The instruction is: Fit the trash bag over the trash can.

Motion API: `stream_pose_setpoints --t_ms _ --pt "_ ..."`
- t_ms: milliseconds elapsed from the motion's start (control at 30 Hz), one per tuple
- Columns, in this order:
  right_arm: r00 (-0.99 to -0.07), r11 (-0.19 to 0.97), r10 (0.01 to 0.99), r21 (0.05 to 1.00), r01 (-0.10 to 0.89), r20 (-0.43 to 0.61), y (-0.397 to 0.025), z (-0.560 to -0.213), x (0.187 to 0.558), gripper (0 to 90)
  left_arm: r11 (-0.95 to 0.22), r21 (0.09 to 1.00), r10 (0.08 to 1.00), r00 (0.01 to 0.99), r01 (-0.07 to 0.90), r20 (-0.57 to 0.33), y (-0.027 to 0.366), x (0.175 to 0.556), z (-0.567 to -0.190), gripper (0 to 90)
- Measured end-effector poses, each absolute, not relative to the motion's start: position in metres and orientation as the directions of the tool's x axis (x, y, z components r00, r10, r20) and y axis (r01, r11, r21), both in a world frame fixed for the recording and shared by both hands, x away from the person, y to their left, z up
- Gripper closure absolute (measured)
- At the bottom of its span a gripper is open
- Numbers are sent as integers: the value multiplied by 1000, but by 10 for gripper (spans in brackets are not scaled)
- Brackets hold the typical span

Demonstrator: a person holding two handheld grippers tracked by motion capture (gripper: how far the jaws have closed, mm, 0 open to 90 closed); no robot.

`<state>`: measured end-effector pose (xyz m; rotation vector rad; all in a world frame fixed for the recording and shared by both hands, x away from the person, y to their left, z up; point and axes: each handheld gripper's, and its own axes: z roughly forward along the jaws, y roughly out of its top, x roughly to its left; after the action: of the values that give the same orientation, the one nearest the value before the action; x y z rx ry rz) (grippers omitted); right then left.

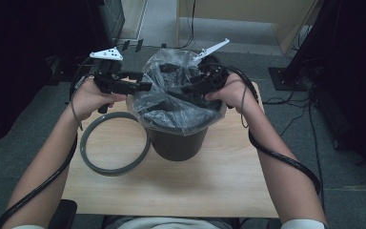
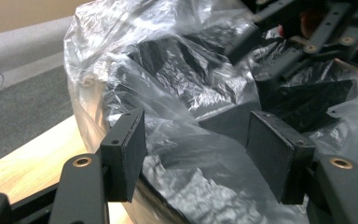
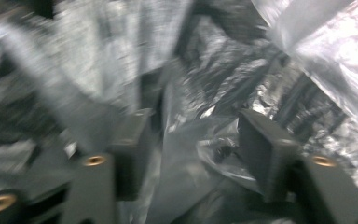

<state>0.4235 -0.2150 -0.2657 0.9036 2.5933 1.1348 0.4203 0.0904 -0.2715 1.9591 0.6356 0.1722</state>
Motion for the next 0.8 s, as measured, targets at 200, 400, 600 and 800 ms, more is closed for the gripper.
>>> stream_pose_setpoints --t_ms 200,400,600,800 --pt "-871 583 487 715 385 72 -212 -266 392 436 -353 867 500 854 351 -142 97 412 -268 369" --pt "-849 541 529 775 327 -11 -221 -252 380 329 -335 874 510 848 352 -145 104 406 -267 368" --pt "-864 497 495 787 365 88 -231 -241 384 673 -330 878 504 851 347 -147 107 398 -264 368" --pt "-836 560 548 728 395 32 -235 -262 416 507 -323 878 516 843 354 -150 113 394 -269 368"
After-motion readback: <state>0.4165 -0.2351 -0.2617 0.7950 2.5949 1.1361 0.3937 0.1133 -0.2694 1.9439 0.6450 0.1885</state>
